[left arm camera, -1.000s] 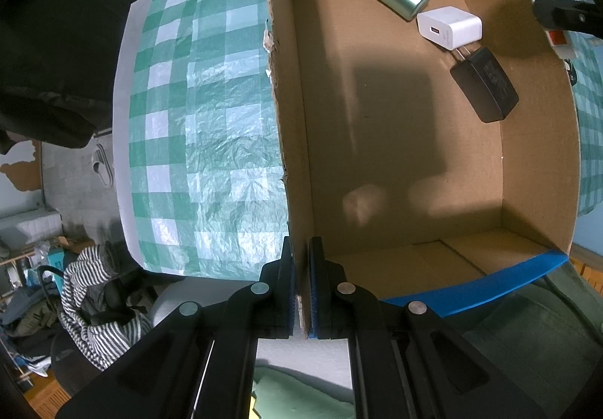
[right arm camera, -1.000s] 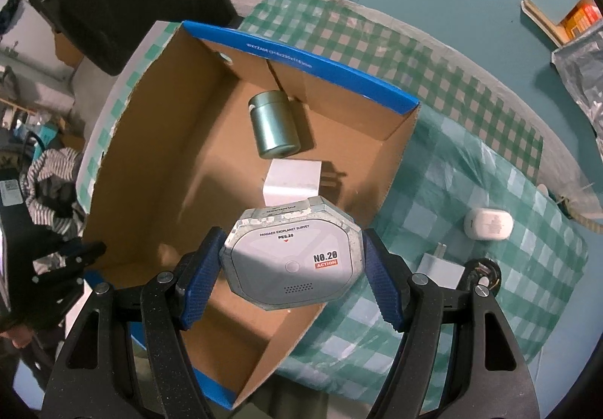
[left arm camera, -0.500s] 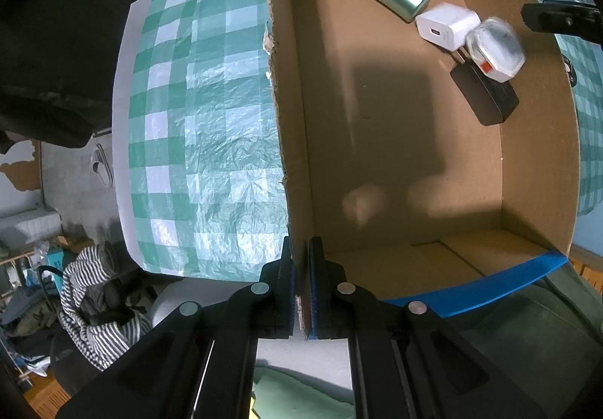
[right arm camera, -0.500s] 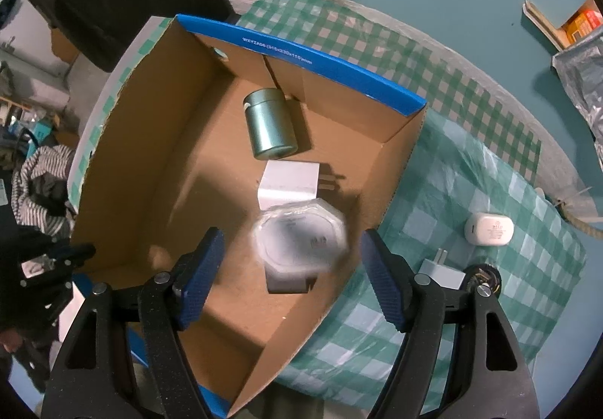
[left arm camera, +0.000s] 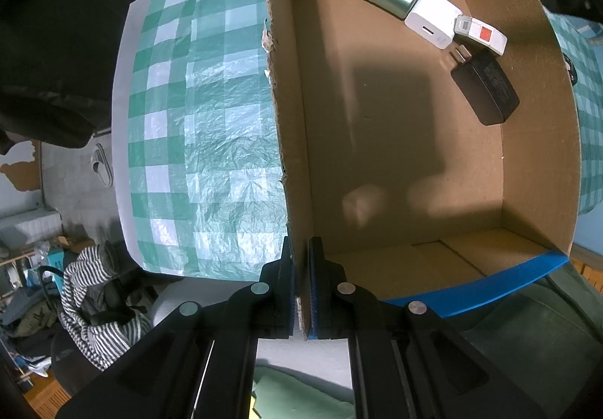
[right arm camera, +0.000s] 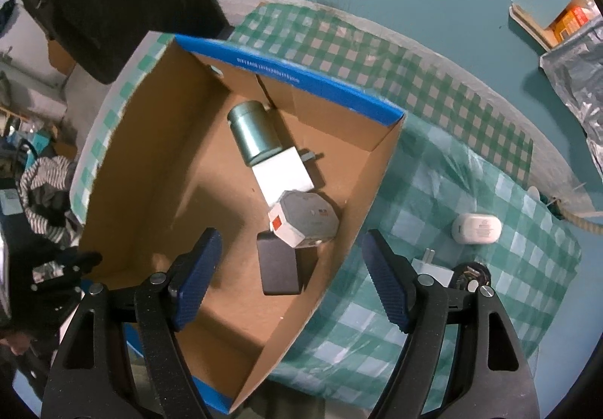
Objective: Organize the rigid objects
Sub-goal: 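Move the right tool back over the large white charger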
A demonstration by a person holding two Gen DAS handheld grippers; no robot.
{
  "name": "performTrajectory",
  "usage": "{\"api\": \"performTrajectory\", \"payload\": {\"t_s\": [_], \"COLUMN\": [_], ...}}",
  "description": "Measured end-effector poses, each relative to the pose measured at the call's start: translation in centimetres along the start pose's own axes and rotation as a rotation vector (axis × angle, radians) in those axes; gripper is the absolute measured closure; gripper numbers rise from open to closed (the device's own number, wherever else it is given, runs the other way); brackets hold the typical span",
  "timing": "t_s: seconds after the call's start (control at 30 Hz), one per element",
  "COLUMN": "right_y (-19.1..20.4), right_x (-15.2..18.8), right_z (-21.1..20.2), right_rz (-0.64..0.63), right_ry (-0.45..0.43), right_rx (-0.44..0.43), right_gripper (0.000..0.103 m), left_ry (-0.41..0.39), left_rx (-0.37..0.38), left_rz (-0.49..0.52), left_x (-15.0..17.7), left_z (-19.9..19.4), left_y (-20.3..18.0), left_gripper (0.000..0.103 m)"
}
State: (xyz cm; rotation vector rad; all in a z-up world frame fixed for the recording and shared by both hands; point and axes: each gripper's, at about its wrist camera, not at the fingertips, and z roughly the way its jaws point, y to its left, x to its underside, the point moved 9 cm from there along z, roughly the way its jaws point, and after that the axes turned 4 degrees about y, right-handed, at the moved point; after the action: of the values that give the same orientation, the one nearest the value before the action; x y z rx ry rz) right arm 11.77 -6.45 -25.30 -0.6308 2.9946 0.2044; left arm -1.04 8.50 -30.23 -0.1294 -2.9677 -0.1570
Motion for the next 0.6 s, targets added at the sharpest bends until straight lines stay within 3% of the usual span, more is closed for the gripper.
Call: {"api": "performTrajectory", "payload": {"t_s": [0.6], "right_y": [-2.3], "right_x": [0.5], "right_z": [-4.4], "right_rz": [0.040], "right_ry": [-0.067], "right_rx": [0.060], "right_gripper": [0.026], "left_ry": [-0.001], "left_rx": [-0.004], "left_rz": [0.005], "left_x": [0.1], "left_z": [0.0], "left_y": [0.0], "left_gripper": [0.097]}}
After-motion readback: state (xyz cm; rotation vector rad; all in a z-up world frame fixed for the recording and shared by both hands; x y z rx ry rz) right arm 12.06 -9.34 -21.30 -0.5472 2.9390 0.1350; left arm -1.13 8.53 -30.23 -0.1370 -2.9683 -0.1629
